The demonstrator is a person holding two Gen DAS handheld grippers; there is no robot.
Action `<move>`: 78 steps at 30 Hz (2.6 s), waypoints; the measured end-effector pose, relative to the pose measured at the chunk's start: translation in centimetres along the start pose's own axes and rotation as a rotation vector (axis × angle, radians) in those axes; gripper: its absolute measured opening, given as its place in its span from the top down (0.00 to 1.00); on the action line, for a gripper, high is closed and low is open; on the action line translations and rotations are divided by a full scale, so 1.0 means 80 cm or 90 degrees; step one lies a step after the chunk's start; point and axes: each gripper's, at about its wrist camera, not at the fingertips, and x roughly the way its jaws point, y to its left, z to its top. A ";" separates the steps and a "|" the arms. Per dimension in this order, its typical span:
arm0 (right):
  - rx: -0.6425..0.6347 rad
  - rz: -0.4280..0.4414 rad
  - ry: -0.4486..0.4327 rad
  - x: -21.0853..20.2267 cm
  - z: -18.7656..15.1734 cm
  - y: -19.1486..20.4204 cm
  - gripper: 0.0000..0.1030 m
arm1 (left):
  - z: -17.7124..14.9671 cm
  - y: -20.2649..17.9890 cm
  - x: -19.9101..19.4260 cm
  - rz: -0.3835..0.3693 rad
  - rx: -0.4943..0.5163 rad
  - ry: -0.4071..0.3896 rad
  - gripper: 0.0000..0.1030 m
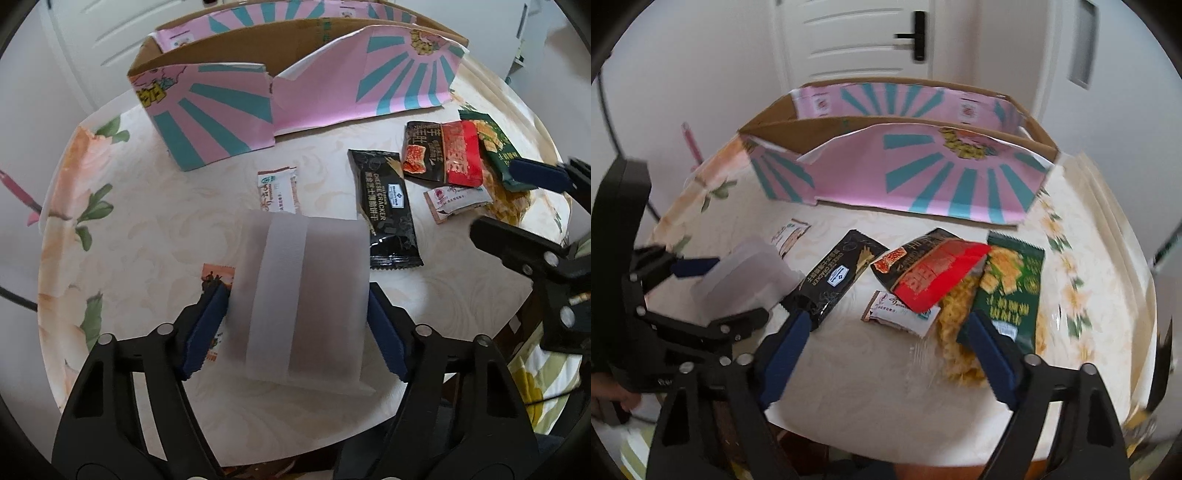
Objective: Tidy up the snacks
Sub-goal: 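Grasp the white tissue pack with the left tool while the right tool grasps a small white snack bar, then lower both held items into the striped box and open both tools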
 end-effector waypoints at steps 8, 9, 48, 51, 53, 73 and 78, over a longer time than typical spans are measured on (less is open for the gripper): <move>-0.069 0.018 0.022 0.018 0.007 -0.010 0.30 | 0.004 0.000 0.000 -0.006 0.004 0.005 0.40; -0.073 0.023 0.026 0.020 0.007 -0.011 0.33 | 0.004 0.000 0.000 -0.006 0.004 0.005 0.40; -0.583 0.313 0.184 0.084 0.045 0.007 0.79 | 0.026 0.021 -0.041 0.004 -0.119 -0.013 0.42; -0.560 0.309 0.170 0.079 0.040 0.003 0.80 | 0.028 0.021 -0.045 0.006 -0.128 -0.015 0.42; -0.534 0.308 0.165 0.073 0.035 -0.006 0.81 | 0.031 0.021 -0.049 0.007 -0.133 -0.016 0.42; -0.280 0.286 0.032 -0.023 0.116 -0.059 0.81 | 0.095 0.036 -0.158 0.026 -0.193 -0.127 0.42; -0.247 0.266 -0.020 -0.050 0.157 -0.066 0.81 | 0.147 0.051 -0.176 0.015 -0.169 -0.165 0.42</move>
